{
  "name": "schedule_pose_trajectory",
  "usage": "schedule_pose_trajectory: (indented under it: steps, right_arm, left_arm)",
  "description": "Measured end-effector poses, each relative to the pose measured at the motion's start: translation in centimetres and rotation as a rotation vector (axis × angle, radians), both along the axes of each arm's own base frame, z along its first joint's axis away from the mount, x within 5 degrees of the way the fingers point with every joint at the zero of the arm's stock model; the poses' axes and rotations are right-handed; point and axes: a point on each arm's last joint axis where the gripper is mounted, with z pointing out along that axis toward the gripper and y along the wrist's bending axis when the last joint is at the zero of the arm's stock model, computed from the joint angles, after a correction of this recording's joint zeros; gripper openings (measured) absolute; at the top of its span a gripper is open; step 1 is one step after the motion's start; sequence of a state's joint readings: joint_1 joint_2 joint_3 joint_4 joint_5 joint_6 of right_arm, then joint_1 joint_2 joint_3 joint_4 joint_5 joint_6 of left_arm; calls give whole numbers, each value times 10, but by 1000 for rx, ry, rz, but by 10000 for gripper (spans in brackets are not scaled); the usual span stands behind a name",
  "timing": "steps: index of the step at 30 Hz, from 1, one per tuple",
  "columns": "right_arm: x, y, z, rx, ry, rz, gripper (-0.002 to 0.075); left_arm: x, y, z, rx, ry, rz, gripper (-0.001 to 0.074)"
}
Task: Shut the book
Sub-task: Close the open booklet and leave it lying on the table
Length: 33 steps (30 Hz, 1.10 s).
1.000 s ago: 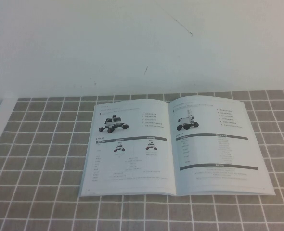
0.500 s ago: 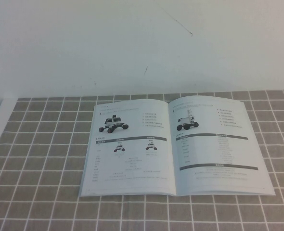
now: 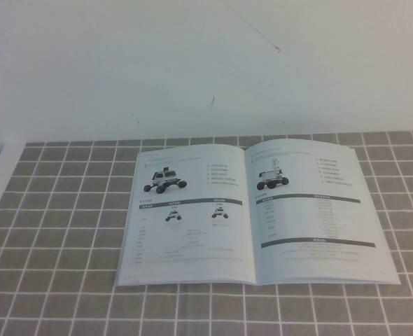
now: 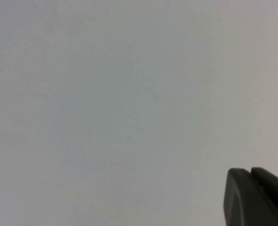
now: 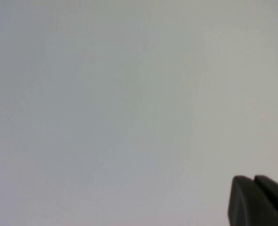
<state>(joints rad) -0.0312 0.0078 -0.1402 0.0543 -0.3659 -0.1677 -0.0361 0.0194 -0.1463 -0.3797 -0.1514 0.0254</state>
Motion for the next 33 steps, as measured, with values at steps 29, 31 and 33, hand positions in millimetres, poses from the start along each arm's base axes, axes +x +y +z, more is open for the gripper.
schedule_pose_trajectory:
  steps: [29,31,33]
  right_arm:
    - [229,43,33,-24,1220,457,-3]
    - [247,56,20,-28,1243,546,-3]
    - [264,70,5,-46,1278,616,-3]
  left_arm:
    - [162,-50,37,-54,829,-509,-2]
    - [174,-55,30,-111,836,-560,-2]
    - [185,-58,23,-145,833,-594,-2]
